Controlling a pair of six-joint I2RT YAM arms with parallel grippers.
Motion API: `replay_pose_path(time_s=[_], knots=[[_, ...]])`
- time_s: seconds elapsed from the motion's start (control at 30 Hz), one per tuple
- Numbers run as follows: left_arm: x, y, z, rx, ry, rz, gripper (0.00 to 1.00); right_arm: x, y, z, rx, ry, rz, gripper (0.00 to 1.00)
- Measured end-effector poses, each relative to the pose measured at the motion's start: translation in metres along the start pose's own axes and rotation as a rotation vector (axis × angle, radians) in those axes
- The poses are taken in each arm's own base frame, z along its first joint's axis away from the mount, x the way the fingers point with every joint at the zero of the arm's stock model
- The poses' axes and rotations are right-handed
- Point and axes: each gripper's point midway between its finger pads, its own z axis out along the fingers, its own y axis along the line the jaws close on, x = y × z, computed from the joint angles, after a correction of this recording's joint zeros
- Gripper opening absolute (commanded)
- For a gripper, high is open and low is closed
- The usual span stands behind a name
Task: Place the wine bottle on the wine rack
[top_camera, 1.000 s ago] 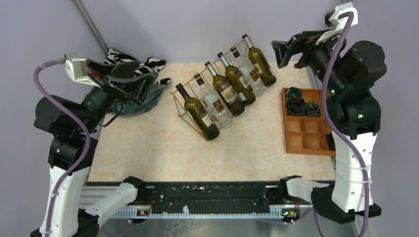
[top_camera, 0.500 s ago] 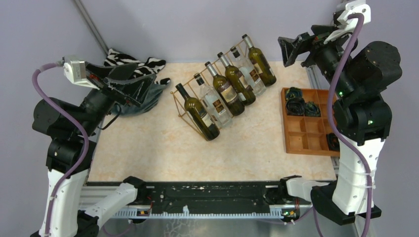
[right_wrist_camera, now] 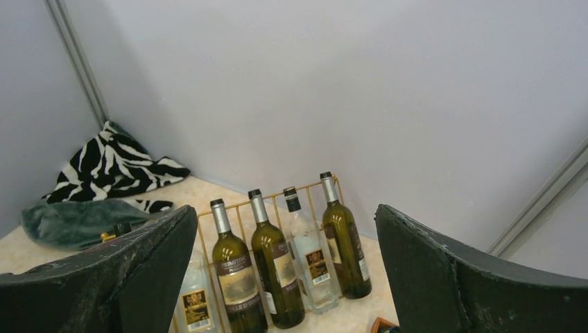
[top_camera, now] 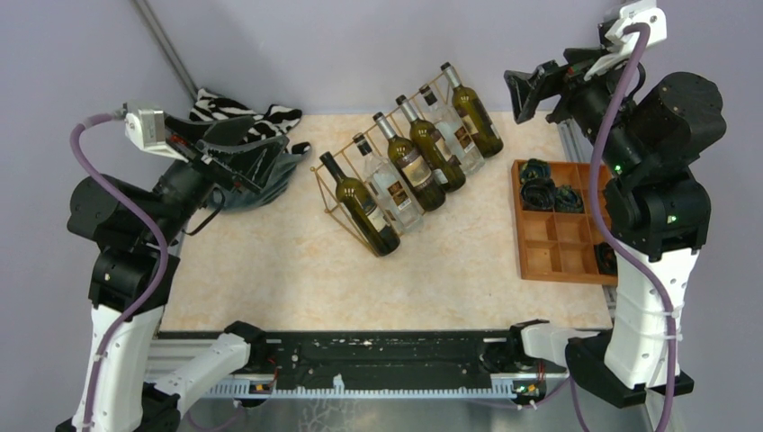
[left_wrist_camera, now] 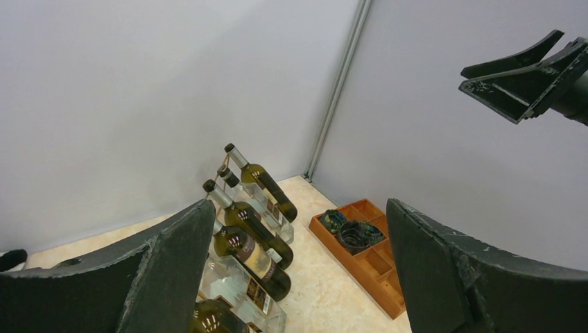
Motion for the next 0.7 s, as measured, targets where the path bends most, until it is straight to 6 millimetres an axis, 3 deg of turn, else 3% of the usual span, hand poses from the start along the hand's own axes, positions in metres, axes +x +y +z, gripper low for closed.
replay_pose_path(time_s=[0.7], knots=[[0.0069, 0.0022, 0.0013, -0.001, 0.017, 0.0, 0.98, 0.0028, 0.0004, 0.0024, -0.006, 0.009, -0.007, 0.99]])
